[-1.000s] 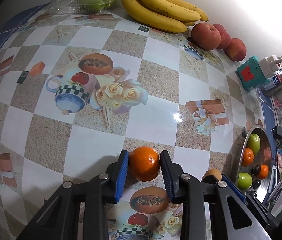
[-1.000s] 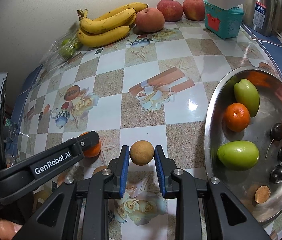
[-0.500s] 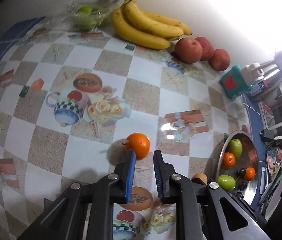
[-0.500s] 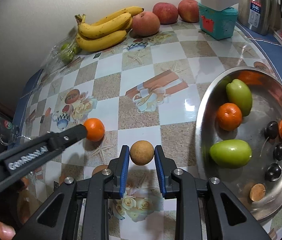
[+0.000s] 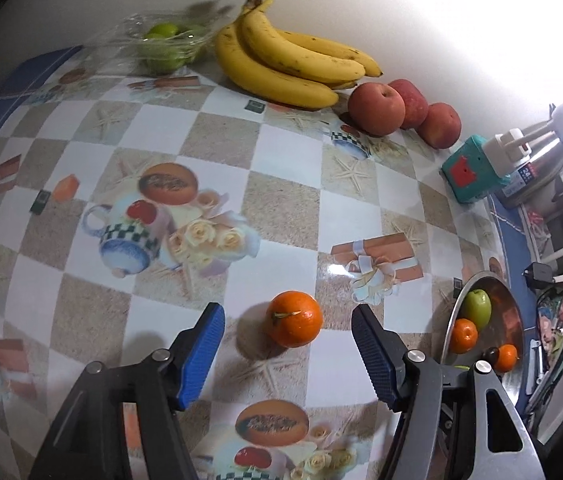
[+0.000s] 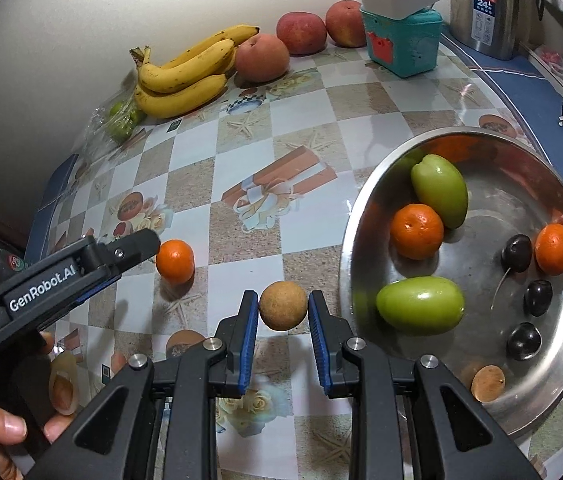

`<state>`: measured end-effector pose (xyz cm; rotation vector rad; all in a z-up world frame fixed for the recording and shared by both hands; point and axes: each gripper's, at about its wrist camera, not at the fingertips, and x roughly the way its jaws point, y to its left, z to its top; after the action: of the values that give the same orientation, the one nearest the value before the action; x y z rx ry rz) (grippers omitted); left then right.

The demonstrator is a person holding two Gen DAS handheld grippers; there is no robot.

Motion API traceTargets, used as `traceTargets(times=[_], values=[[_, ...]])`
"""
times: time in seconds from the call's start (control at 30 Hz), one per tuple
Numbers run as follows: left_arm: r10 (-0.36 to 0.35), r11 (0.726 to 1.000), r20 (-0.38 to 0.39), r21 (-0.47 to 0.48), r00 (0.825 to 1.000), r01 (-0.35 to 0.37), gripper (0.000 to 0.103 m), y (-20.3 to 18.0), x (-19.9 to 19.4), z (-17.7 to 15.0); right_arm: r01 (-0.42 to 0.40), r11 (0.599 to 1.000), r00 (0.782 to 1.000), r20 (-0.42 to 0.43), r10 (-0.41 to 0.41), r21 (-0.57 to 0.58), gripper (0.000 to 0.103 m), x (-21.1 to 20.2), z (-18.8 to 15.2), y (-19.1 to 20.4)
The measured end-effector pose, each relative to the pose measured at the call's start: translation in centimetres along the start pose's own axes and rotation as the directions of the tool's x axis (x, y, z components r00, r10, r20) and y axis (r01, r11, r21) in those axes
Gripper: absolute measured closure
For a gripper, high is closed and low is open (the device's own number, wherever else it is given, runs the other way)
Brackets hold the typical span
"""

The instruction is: Organize fruits

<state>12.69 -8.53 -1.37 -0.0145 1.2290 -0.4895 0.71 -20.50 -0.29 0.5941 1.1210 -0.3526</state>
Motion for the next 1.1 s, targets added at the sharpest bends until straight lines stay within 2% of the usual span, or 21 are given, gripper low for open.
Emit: traceTargets(times=[0.2, 0.27, 0.4, 0.43, 0.47, 0.53, 0.67, 0.8, 0.9, 1.03, 1.1], values=[[0.003, 1.0, -0.003, 0.02, 1.0, -0.003, 0.034, -1.0, 2.4, -0.1, -0.007, 1.0, 1.0, -0.005, 0.007, 0.017, 0.076, 0.0, 0.1, -0.7], [0.013, 1.0, -0.004, 0.027, 1.0, -0.013, 0.038, -1.2, 2.9, -0.1, -0.008, 1.0, 1.0, -0.004, 0.008, 0.025, 0.076, -0.1, 0.1, -0.9], [-0.008, 0.999, -0.024, 0.051, 1.0, 0.01, 0.038, -2.1, 3.4, -0.3, -0.009, 0.999, 1.0, -0.007, 0.009, 0.038, 0.076, 0.0, 0.3, -1.4], [-0.011, 0.998, -0.031, 0.067, 0.999, 0.013, 0.041, -2.5, 3.5, -0.4, -0.008, 0.999, 1.0, -0.007, 0.008, 0.042, 0.076, 0.0, 0.4, -1.6], [0.001, 0.997, -0.03, 0.081, 1.0, 0.002, 0.048, -2.8, 3.6, -0.5, -0.008, 0.999, 1.0, -0.006, 0.008, 0.044, 0.076, 0.0, 0.4, -1.6], [0.002, 0.997, -0.034, 0.083, 0.999, 0.001, 0.054, -3.1, 3.8, -0.7, -0.008, 0.999, 1.0, -0.006, 0.008, 0.046, 0.076, -0.1, 0.4, -1.7], [-0.011, 0.999, -0.042, 0.048, 0.999, 0.013, 0.055, -2.7, 4.4, -0.6, -0.01, 0.999, 1.0, -0.004, 0.01, 0.046, 0.076, -0.3, 0.3, -1.8], [0.011, 0.999, -0.046, 0.036, 0.999, -0.01, 0.064, -2.3, 4.6, -0.6, -0.012, 0.999, 1.0, -0.003, 0.012, 0.053, 0.077, -0.5, 0.4, -2.0], [-0.026, 1.0, -0.046, 0.002, 0.999, 0.026, 0.064, -2.0, 4.0, -0.4, -0.015, 0.998, 1.0, -0.002, 0.015, 0.06, 0.077, -0.6, 0.4, -2.2], [-0.046, 0.999, -0.013, 0.022, 0.999, 0.046, 0.064, -2.7, 2.4, -0.2, -0.028, 0.997, 0.999, 0.019, 0.027, 0.069, 0.077, -1.5, 0.6, -2.6], [-0.079, 0.996, -0.003, 0.037, 0.997, 0.079, 0.064, -3.5, 1.5, -0.1, -0.037, 0.996, 0.999, 0.035, 0.034, 0.084, 0.077, -2.2, 0.8, -3.0]])
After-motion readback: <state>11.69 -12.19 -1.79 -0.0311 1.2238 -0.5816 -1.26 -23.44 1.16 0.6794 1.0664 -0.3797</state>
